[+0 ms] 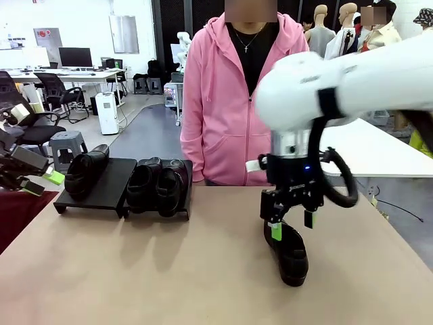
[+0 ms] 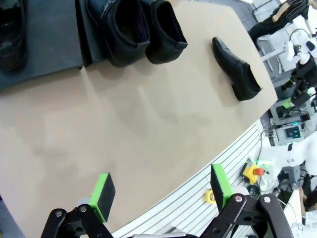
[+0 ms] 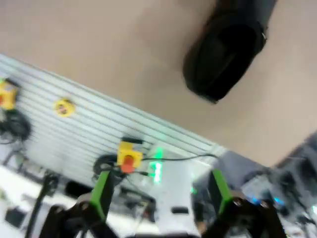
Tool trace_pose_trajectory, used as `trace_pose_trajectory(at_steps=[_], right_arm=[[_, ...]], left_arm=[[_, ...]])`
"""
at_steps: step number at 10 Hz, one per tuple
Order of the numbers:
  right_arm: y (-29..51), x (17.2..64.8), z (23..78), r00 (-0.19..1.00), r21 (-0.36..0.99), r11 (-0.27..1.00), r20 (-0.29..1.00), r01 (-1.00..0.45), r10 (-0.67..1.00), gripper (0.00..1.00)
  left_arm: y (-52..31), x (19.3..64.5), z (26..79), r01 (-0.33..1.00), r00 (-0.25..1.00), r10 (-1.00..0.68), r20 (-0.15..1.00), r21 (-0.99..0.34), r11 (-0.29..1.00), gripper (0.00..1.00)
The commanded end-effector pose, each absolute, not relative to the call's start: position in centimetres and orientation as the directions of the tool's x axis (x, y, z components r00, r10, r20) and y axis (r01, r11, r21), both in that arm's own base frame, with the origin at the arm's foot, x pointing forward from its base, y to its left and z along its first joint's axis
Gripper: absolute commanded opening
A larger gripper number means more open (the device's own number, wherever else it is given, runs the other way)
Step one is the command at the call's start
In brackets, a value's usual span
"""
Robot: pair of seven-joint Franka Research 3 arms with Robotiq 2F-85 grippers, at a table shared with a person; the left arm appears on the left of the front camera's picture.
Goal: Organize the shoes by placing them on the stand.
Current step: Pick up one Shoe and place it in the middle of the table.
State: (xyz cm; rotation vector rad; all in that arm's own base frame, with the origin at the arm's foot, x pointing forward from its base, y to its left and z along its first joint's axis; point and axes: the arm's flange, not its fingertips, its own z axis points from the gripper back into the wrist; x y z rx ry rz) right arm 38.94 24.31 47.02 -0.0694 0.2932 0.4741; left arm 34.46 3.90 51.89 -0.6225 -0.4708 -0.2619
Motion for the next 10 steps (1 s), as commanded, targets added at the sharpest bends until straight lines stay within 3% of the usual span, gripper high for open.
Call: trace_pose_trajectory(at_steps=[1,4,5,7,10], right_arm=[[23.4,37.7,48.1,0.861,0.077,0.901,-0.268,-0.427,0.431,1.00],[25.2,40.6,44.7,0.844,0.020,0.881,-0.277,-0.474,0.460,1.00],[25.4,42.2,42.5,0.878,0.132,0.902,-0.208,-0.411,0.431,1.00],[25.0,43.7,39.0,0.931,0.124,0.940,-0.147,-0.317,0.333,1.00],[24.8,45.5,35.0,0.971,0.081,0.986,-0.180,-0.147,0.160,1.00]], left_arm=[[4.0,34.5,51.7,0.393,0.851,-0.096,0.516,-0.505,0.769,1.00],[4.0,34.5,51.7,0.393,0.851,-0.096,0.516,-0.505,0.769,1.00],[4.0,34.5,51.7,0.393,0.851,-0.096,0.516,-0.505,0.769,1.00],[4.0,34.5,51.7,0.393,0.851,-0.096,0.516,-0.505,0.769,1.00],[4.0,34.5,51.7,0.393,0.851,-0.096,0.516,-0.505,0.769,1.00]])
